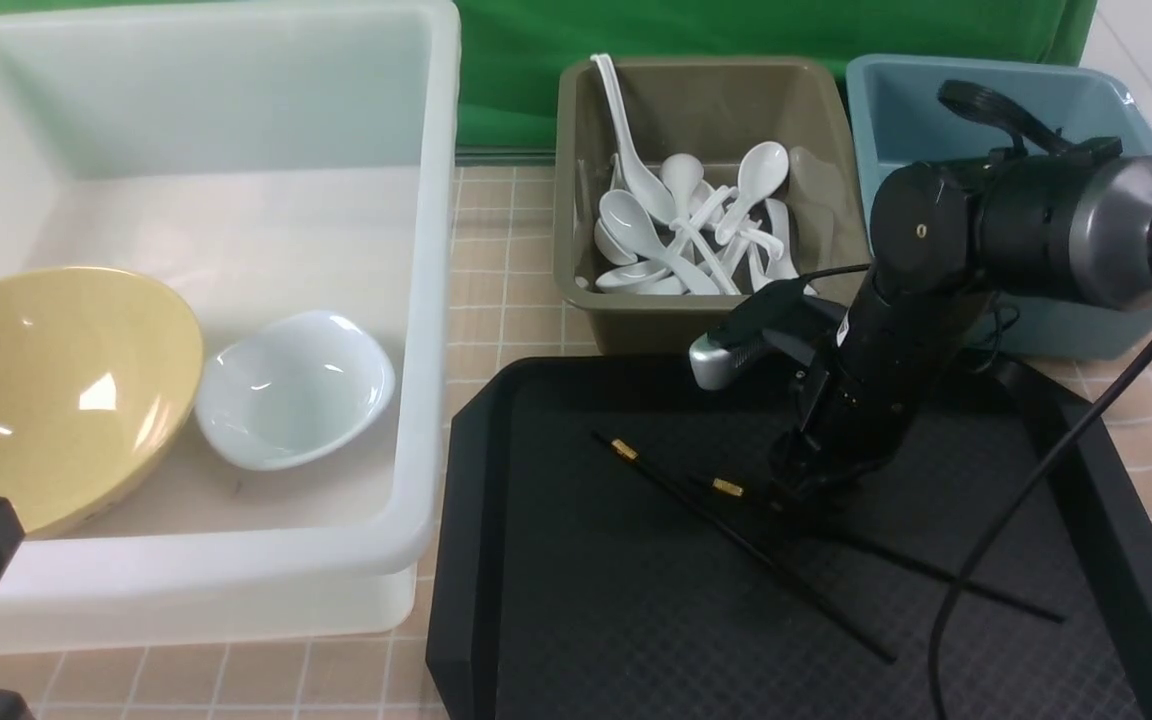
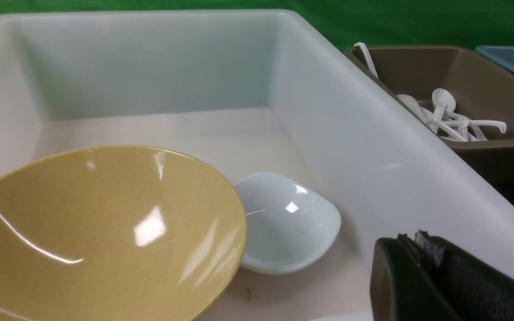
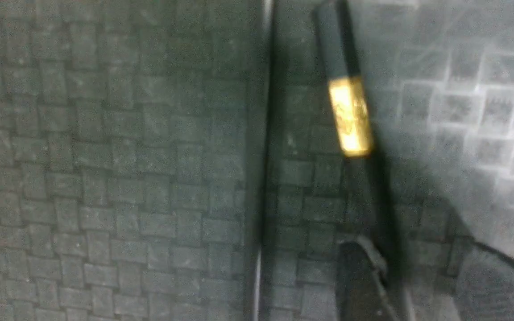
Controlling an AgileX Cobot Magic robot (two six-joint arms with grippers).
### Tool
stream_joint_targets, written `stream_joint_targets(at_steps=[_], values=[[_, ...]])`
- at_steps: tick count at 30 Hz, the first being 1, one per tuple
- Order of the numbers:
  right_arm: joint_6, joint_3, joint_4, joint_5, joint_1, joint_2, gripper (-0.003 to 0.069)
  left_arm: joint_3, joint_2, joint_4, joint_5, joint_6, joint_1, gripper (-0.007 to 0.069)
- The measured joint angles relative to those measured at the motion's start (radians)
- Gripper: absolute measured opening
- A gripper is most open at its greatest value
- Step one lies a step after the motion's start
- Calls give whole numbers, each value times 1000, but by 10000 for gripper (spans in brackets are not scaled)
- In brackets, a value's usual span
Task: On brown table put chopsticks spoon bowls plates into blue grey white boxes.
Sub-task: 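Grasp the chopsticks with the right gripper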
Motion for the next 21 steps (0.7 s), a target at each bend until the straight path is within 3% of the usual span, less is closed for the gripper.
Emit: stream_joint_targets(at_steps=[4, 7, 10, 21], values=[[0, -4, -6, 3, 0, 6, 279, 0, 0, 0, 0, 0, 0, 1], [1, -4, -18, -5, -2, 8, 142, 0, 0, 0, 0, 0, 0, 1], [1, -4, -18, -8, -2, 6, 80, 0, 0, 0, 0, 0, 0, 1], [-9, 17, -10, 0, 0, -182, 80, 0, 0, 0, 0, 0, 0, 1]])
